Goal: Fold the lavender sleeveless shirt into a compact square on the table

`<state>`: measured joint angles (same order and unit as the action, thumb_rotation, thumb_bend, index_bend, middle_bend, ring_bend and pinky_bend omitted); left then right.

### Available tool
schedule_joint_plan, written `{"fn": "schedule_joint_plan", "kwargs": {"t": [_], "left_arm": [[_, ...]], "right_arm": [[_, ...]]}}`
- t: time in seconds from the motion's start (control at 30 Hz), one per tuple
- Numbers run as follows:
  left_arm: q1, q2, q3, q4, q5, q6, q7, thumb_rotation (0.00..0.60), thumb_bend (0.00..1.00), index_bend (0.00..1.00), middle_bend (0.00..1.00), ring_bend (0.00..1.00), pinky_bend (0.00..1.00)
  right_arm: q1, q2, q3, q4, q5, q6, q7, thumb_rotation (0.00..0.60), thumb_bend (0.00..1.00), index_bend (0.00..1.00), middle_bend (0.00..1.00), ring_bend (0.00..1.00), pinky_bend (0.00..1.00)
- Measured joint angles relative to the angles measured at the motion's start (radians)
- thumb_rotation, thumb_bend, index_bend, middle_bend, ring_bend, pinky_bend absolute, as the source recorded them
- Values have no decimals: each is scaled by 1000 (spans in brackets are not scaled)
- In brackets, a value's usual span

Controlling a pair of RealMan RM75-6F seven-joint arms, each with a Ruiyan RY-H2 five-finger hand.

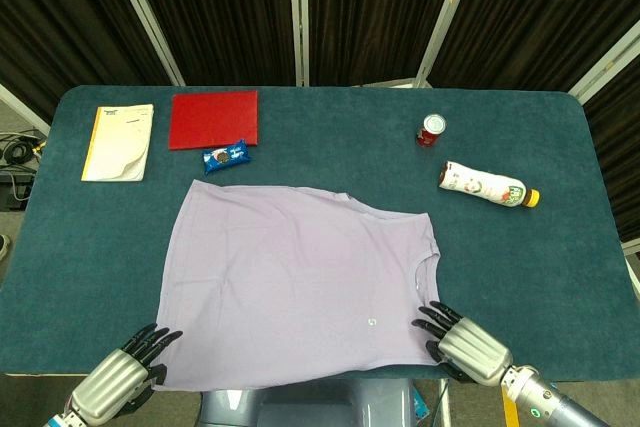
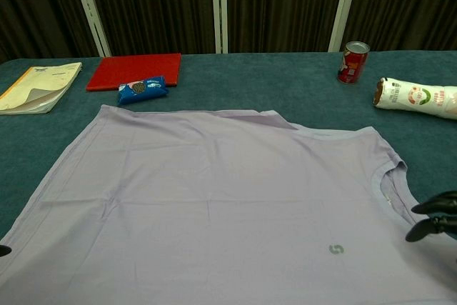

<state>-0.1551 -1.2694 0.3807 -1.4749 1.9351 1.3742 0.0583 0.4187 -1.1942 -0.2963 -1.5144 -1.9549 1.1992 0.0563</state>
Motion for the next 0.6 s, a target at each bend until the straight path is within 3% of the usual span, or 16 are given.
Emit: {"fn": "schedule_joint_plan", "kwargs": {"t": [0.4,0.6], "left_arm": [[2,79,63,-60,9,-41,-56,600,533,683,0,0,0],[3,118,80,-114,9,-64,-26,600,533,682,0,0,0]], "right_arm": [[16,35,-64,-106,-91,-15,-19,600,488,691,158,0,0],[21,37,-76,-128,-101,-33,-21,600,488,692,158,0,0]]}}
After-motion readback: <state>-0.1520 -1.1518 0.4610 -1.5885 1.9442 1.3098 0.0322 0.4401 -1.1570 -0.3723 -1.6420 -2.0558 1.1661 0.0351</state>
